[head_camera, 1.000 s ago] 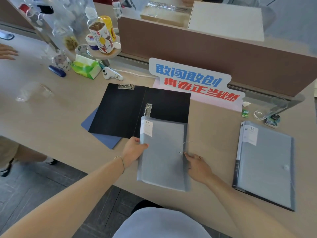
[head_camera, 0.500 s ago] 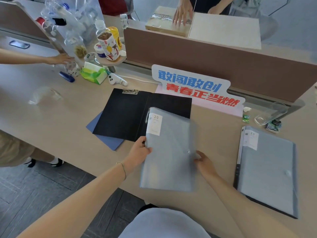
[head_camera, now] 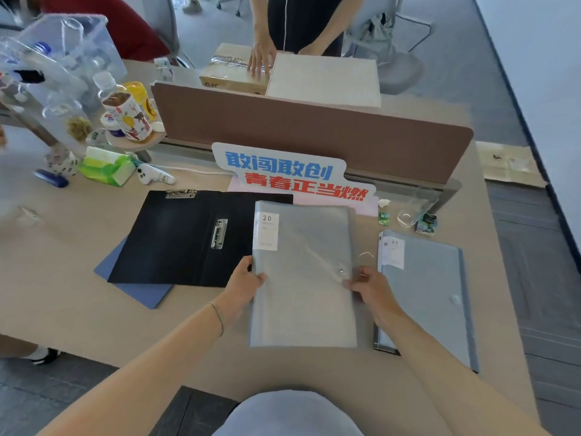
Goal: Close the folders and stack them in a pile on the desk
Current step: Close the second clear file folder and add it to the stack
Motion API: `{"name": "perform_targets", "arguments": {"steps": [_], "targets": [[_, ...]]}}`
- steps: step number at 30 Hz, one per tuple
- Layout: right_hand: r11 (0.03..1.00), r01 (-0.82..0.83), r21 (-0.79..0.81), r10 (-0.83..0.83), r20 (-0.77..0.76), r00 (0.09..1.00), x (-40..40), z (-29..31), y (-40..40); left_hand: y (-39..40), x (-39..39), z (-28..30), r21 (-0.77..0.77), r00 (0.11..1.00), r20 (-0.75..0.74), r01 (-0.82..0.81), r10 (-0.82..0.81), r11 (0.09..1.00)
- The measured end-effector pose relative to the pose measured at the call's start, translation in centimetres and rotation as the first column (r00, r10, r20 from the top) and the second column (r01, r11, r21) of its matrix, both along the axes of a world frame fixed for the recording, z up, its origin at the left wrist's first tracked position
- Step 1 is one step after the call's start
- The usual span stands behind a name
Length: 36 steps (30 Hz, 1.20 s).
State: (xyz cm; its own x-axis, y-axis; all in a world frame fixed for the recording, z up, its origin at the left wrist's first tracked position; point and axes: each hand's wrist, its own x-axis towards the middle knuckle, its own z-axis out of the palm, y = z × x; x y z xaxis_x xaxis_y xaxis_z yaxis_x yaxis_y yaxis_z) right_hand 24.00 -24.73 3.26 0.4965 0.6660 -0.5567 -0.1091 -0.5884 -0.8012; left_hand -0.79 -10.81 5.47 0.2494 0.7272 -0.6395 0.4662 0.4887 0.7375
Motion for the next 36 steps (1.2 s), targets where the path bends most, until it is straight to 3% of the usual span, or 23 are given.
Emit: {"name": "perform_targets", "arguments": {"steps": [8,16,22,27,36], "targets": [[0.991,0.131,0.01,-0.131,0.114,0.985,8.8,0.4,-7.1,-3.5,11.1,-1.2,-0.014,0.982,0.017,0.187,-0.187,0.982],[0.958,0.273,-0.085,-0.251,0.205,0.946,16.2,-4.4,-13.3,-7.7,20.2,-3.2,-0.017,0.942,0.004,0.335,-0.335,0.942],[0.936,0.326,-0.129,-0.273,0.315,0.909,19.0,-4.9,-15.2,-9.5,24.4,-4.7,0.092,0.923,-0.139,0.374,-0.36,0.923],[0.951,0.255,-0.174,-0.181,0.354,0.918,20.5,-5.8,-15.0,-10.5,26.2,-5.0,0.213,0.9,-0.261,0.407,-0.35,0.888],[0.91,0.156,-0.384,0.046,0.468,0.883,20.7,-7.9,-15.1,-10.8,27.4,-7.2,0.205,0.864,-0.35,0.447,-0.361,0.871]]}}
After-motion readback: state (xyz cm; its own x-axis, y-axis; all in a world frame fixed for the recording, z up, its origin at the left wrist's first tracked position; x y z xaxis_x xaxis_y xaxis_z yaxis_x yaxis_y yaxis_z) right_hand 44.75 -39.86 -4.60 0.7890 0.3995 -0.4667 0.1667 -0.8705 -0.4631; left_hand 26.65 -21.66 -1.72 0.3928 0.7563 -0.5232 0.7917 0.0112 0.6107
